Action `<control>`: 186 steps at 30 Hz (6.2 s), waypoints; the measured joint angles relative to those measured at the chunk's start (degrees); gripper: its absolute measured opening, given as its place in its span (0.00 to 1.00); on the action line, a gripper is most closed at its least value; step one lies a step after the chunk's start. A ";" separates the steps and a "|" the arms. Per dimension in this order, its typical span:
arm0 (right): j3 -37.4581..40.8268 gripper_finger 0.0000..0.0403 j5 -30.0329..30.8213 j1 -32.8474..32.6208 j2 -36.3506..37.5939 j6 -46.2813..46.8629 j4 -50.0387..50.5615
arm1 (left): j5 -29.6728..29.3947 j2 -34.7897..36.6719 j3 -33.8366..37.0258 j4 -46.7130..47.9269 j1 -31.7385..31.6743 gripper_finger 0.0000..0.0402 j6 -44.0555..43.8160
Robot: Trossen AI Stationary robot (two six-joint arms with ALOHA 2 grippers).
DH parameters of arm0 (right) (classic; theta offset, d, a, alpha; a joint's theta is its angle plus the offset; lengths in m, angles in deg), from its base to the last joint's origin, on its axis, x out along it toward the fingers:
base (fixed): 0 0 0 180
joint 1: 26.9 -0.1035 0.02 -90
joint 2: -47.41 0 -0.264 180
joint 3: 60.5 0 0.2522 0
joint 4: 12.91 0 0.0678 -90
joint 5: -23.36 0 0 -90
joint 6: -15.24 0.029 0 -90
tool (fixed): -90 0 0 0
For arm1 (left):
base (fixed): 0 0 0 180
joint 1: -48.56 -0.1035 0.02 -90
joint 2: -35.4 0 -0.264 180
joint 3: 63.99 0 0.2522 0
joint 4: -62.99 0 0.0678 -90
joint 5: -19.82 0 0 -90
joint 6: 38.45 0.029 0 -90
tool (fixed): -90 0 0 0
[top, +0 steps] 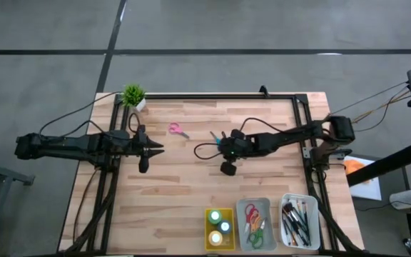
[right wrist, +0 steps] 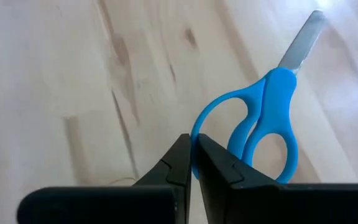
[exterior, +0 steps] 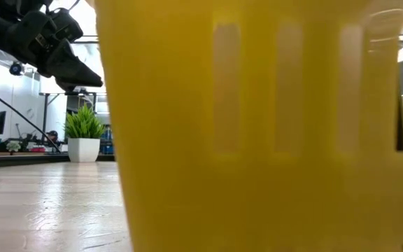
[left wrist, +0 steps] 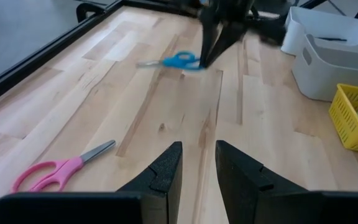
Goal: Pick & Place Paint Supplies
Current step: Put the blue scissors into the gray bin, then put the pink scissors into the gray bin
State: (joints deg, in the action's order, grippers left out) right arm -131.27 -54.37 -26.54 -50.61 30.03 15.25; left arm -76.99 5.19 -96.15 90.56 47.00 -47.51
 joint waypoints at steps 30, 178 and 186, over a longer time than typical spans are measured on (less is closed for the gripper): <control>-0.75 0.04 9.22 -35.41 19.12 61.81 18.10 | 0.00 0.00 0.00 4.25 0.00 0.25 0.00; 36.47 0.28 -4.37 3.54 31.95 -18.14 -58.90 | 0.00 0.00 0.00 6.01 0.02 0.25 0.00; 36.30 0.28 -18.05 12.62 31.53 -17.97 -61.24 | 0.00 0.00 0.00 6.32 0.00 0.25 0.00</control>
State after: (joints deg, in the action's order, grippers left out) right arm -94.97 -72.42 -13.91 -19.09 12.06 -45.99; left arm -76.99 5.19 -96.15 96.87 47.00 -47.51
